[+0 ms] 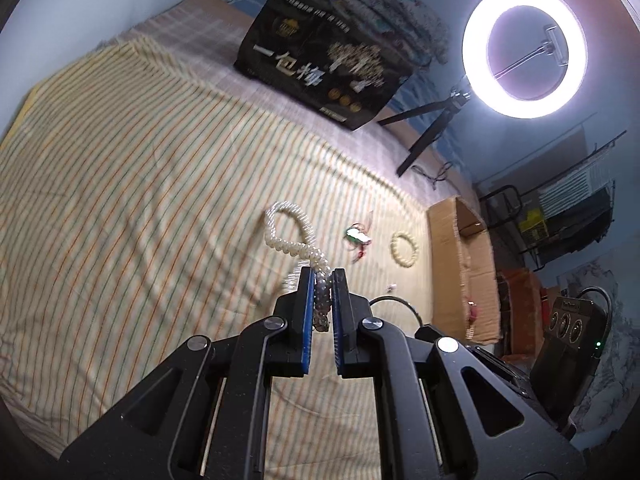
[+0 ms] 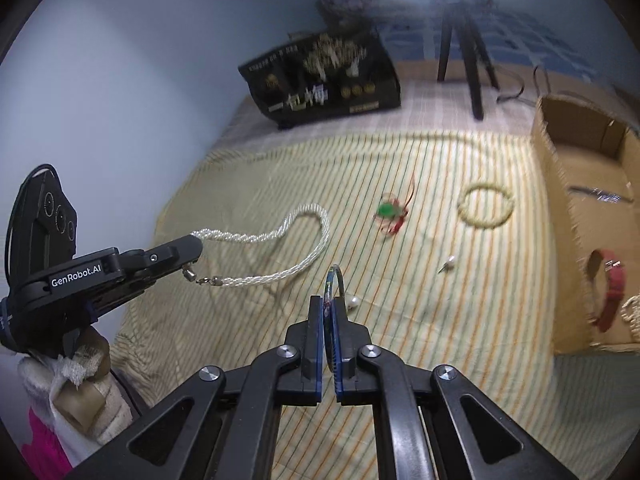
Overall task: Organize jewelry
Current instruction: 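Lift and carry the necklace and bangle with both grippers over the cardboard box, then open left gripper to drop the necklace while right gripper releases the bangle into the box, then withdraw both open grippers up from the box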
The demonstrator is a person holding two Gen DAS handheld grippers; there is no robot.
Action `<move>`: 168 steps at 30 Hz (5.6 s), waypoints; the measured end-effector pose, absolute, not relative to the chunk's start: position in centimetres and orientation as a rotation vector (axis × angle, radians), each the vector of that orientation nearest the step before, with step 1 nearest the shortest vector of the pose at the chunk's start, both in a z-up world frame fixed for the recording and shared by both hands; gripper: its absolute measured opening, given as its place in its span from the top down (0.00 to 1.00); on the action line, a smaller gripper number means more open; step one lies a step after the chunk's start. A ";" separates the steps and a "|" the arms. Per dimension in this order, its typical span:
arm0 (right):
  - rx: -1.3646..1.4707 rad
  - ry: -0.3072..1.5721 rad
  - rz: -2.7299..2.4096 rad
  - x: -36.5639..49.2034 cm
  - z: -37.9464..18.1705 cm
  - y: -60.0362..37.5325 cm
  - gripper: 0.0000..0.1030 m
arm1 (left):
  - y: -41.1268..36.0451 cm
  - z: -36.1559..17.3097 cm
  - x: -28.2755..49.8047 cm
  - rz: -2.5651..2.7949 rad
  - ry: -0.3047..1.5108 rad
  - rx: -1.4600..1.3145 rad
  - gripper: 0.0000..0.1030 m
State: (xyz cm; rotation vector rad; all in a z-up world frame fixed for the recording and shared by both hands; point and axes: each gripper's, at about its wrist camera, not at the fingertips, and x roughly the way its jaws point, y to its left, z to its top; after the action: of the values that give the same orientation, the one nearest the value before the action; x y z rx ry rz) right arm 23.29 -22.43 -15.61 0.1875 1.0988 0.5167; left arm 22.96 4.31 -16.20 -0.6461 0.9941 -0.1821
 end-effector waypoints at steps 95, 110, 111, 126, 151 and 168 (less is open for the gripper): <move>0.260 0.953 0.167 27.7 -14.5 -49.0 0.99 | -28.0 -4.0 38.6 -0.563 0.855 -0.189 0.94; 0.250 0.954 0.165 28.1 -14.8 -48.8 0.99 | -28.1 -3.1 38.9 -0.572 0.838 -0.194 0.94; 0.250 0.955 0.165 28.0 -14.8 -48.8 0.99 | -28.1 -3.0 38.9 -0.572 0.839 -0.193 0.94; 0.258 0.969 0.150 28.4 -15.6 -49.0 0.59 | -29.3 -6.1 39.4 -0.569 0.923 -0.132 0.94; 0.209 0.891 0.108 24.3 -10.0 -46.7 0.15 | -21.8 -2.8 34.2 -0.477 0.850 -0.103 0.57; 0.163 0.769 0.108 20.6 -6.4 -43.3 0.00 | -11.1 -2.8 28.2 -0.360 0.795 -0.069 0.46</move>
State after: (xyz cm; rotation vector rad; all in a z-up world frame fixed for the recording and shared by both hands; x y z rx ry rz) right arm 20.57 -43.35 -6.37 0.1632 0.7695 0.1080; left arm 28.17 -11.13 -2.77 -0.0687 0.7946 -0.3601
